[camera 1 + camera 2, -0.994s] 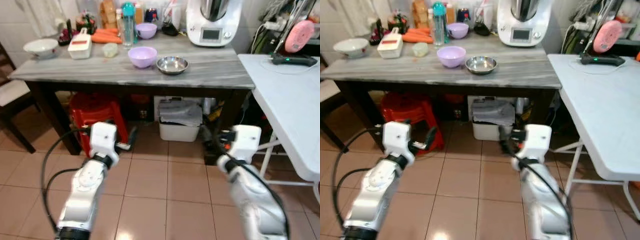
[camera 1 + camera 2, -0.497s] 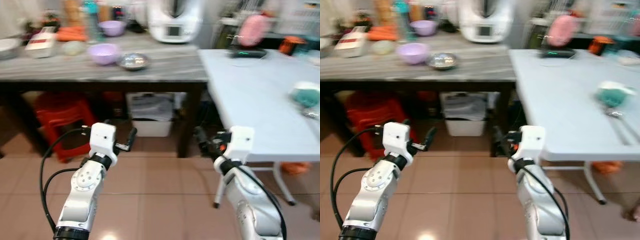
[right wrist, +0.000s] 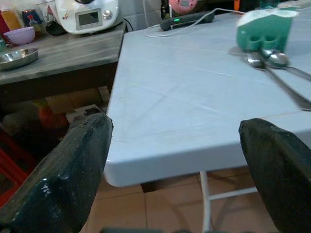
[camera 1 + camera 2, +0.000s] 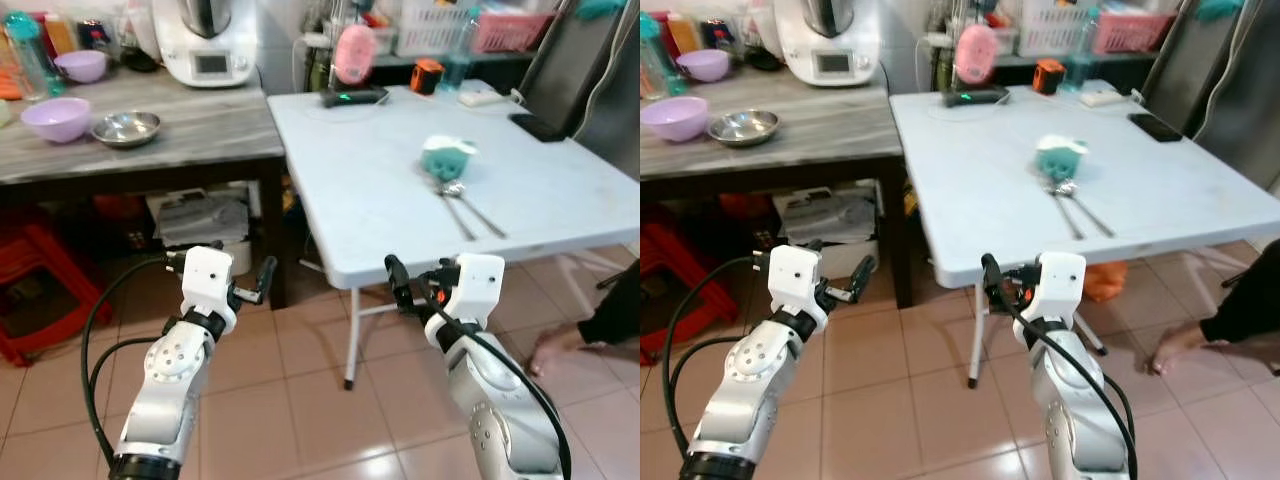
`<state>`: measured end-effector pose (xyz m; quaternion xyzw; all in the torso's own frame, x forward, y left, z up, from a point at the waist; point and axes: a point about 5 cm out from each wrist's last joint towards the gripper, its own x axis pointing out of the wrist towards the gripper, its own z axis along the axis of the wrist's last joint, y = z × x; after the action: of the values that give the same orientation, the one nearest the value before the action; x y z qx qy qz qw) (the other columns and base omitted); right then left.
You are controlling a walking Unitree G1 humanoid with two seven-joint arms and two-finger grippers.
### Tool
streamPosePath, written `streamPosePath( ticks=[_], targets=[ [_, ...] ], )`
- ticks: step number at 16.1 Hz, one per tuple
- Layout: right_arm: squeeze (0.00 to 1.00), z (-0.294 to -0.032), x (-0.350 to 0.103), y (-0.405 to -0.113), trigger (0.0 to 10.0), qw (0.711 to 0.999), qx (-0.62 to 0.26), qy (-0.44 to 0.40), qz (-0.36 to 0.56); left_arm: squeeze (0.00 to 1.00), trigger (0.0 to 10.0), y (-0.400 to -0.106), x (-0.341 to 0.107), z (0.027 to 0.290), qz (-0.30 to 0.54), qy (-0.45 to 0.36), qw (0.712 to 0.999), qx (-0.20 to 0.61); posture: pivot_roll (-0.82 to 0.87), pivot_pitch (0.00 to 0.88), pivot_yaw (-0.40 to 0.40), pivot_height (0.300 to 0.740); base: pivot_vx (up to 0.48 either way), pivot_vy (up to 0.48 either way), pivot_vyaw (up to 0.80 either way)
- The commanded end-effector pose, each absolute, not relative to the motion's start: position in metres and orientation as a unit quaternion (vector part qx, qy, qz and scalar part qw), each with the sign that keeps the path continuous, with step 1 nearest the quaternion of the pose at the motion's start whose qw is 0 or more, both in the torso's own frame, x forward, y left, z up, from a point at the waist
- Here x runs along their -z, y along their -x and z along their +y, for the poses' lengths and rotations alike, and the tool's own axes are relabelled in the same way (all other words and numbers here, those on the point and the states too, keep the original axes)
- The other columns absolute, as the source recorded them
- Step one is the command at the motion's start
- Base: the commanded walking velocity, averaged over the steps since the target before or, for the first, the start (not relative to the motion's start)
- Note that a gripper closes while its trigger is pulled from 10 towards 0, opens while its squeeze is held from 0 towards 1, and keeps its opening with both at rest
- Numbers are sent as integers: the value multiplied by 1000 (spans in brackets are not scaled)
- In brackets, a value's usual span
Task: Setting the table
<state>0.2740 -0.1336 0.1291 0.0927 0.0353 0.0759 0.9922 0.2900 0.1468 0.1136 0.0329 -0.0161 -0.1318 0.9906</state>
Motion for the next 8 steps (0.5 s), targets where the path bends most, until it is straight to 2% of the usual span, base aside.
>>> streamPosePath(
  ticks=[1,2,5,8],
  targets=[
    [0,-139,-132,-275,10000,993,-67,-88,33,0,10000,-290,-117,144,-23,-33,990,134,-36,28,24,740,0,-364,-506],
    [0,-139,-132,-275,10000,993,-66,-88,34,0,10000,-290,-117,143,-23,-33,990,134,-36,28,24,740,0,-356,-450],
    [0,-139,-132,-274,10000,994,-64,-86,33,0,10000,-290,-117,142,-22,-33,990,135,-40,33,27,740,0,-291,0],
    [0,-142,-131,-273,10000,994,-60,-83,33,0,10000,-290,-118,140,-27,-19,989,144,-40,33,27,740,0,0,0]
  ],
)
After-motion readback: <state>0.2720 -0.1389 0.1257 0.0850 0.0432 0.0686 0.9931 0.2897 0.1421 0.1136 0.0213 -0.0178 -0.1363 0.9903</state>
